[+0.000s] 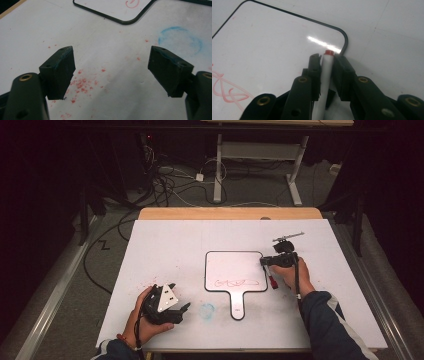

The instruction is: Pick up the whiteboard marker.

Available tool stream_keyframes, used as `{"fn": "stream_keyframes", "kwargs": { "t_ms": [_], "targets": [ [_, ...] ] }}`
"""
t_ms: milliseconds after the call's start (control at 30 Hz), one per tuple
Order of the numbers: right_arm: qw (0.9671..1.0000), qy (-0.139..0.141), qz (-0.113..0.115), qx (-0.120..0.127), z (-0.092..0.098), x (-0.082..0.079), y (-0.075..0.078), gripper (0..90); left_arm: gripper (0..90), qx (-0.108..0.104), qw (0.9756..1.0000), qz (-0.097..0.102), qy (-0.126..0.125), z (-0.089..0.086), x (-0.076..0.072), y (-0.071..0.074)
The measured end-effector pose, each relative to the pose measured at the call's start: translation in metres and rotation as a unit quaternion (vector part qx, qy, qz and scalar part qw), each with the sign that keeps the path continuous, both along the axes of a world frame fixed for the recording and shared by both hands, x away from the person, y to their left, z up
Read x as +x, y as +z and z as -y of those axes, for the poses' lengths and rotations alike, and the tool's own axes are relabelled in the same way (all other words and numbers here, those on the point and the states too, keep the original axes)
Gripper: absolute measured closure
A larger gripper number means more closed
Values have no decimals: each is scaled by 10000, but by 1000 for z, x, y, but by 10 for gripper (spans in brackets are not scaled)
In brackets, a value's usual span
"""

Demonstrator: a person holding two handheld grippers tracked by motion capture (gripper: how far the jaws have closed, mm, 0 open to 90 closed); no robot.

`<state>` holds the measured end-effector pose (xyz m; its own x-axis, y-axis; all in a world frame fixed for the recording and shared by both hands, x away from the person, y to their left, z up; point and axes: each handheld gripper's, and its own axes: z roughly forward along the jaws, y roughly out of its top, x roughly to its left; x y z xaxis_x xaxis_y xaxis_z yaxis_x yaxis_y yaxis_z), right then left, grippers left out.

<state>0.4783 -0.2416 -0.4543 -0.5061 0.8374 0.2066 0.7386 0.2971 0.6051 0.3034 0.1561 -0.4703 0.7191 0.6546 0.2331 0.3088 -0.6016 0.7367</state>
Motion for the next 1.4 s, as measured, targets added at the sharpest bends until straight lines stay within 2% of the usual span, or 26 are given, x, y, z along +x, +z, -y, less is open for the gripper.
{"fn": "stream_keyframes", "kwargs": {
  "t_ms": [200,300,400,433,467,533,633,667,700,733,767,800,833,867,933,967,1000,1033,1067,1100,1133,1200,1233,1267,1300,1400],
  "targets": [
    [9999,83,82,75,1,-4,4,808,197,-80,9999,5,85,-1,1,1],
    [9993,150,286,197,2,-10,14,808,197,-133,9999,-24,81,-1,1,2],
    [9977,250,534,320,1,-18,24,808,198,-283,9995,-76,87,0,3,5],
    [9969,302,630,353,0,-22,28,808,202,-522,9985,-125,74,2,4,8],
    [9960,352,713,414,-1,-25,32,808,206,-522,9985,-125,74,2,4,8],
    [9934,440,934,502,-4,-33,39,809,218,-711,9973,-161,86,5,7,12],
    [9886,588,1237,621,-9,-45,49,809,223,-1110,9934,-291,22,12,13,19],
    [9886,588,1237,621,-9,-45,49,809,223,-1223,9919,-336,14,16,16,21],
    [9853,674,1400,706,-13,-53,54,809,224,-1367,9899,-383,17,24,21,25],
    [9832,724,1486,771,-15,-57,55,809,234,-1367,9899,-383,17,24,21,25],
    [9810,776,1540,887,-17,-61,57,809,234,-1464,9883,-416,-42,29,23,27],
    [9810,776,1540,887,-17,-61,57,809,234,-1560,9869,-403,-104,34,25,30],
    [9772,862,1660,1004,-22,-68,57,809,242,-1637,9856,-384,-160,40,26,33],
    [9754,901,1698,1077,-24,-71,57,809,249,-1718,9841,-392,-237,46,28,36],
    [9748,913,1719,1092,-27,-74,57,809,256,-1936,9793,-435,-397,59,31,40],
    [9710,983,1781,1257,-32,-79,56,809,265,-1989,9778,-463,-468,67,32,42],
    [9701,997,1810,1273,-35,-82,55,809,276,-2080,9749,-519,-595,83,35,45],
    [9701,997,1810,1273,-35,-82,55,809,286,-2080,9749,-519,-595,83,35,45],
    [9658,1076,1895,1405,-41,-87,55,809,288,-2163,9724,-591,-652,91,37,45],
    [9647,1096,1931,1419,-44,-90,55,809,295,-2267,9691,-660,-709,98,38,45],
    [9647,1096,1931,1419,-44,-90,55,809,295,-2308,9678,-681,-739,104,39,45],
    [9602,1173,2025,1526,-49,-95,55,809,313,-2358,9659,-743,-773,115,42,44],
    [9593,1194,2062,1518,-51,-98,55,809,320,-2377,9649,-780,-794,120,43,44],
    [9565,1284,2117,1546,-55,-102,55,809,335,-2361,9655,-775,-779,124,44,43],
    [9560,1276,2144,1546,-57,-104,56,809,348,-2331,9662,-789,-768,128,45,42],
    [9540,1317,2197,1557,-61,-108,56,809,384,-2366,9642,-852,-846,135,46,39]
  ]
}}
